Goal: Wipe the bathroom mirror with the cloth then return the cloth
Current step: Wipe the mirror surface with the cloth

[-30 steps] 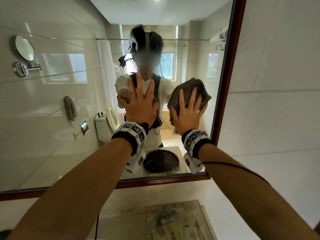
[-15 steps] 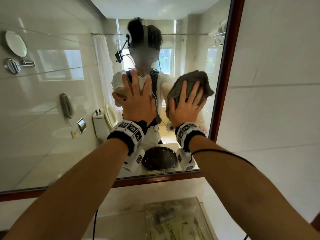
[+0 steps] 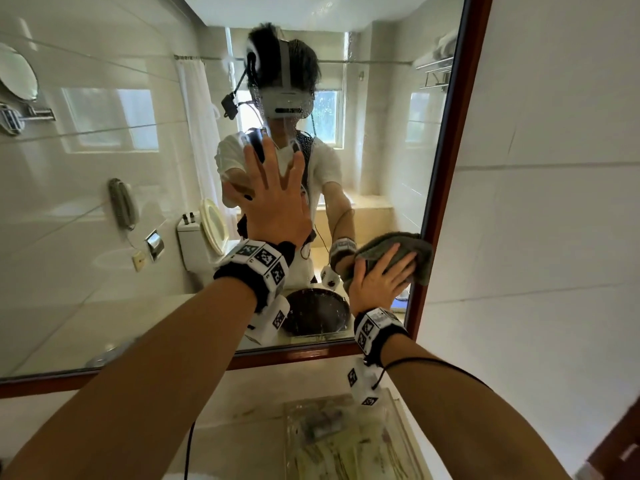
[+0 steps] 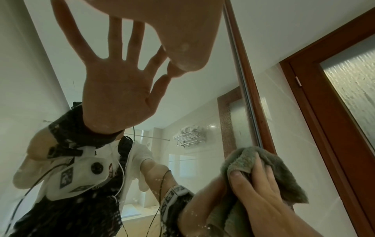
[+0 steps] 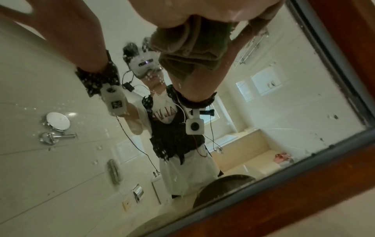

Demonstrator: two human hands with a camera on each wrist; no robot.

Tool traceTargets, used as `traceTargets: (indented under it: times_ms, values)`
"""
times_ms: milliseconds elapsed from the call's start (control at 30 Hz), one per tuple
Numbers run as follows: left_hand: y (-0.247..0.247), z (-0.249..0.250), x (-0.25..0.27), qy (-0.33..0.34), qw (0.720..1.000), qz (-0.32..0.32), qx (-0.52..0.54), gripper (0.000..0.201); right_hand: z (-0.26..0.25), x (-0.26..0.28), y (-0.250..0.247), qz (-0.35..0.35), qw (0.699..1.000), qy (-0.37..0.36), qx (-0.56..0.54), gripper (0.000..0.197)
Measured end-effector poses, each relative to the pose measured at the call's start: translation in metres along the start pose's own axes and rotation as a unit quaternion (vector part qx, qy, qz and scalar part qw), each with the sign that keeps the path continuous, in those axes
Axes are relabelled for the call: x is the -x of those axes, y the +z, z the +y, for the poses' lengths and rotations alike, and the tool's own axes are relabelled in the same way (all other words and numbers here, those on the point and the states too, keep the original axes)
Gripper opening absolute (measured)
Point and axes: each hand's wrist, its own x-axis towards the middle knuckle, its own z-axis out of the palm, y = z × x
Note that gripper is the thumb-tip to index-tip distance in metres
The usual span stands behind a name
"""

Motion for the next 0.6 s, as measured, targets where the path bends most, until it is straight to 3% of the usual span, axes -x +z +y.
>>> traceTargets:
  times_ms: [167, 400, 600]
  values:
    - [-0.004, -0.005, -0.001, 0.006, 1.0, -0.015, 0.005, 0.066, -0.033, -0.042, -0.022, -0.01, 0.997, -0.079, 0.025, 0.076]
    - [-0.016, -0.013, -0.007, -0.013, 0.999, -0.033, 0.013, 0.077, -0.119, -0.125, -0.073, 0.013, 0.982, -0.181, 0.052, 0.072]
    - [-0.017, -0.013, -0.01, -0.014, 0.998, -0.053, 0.006, 0.08, -0.102, -0.1, -0.054, 0.044, 0.974, -0.211, 0.067, 0.069]
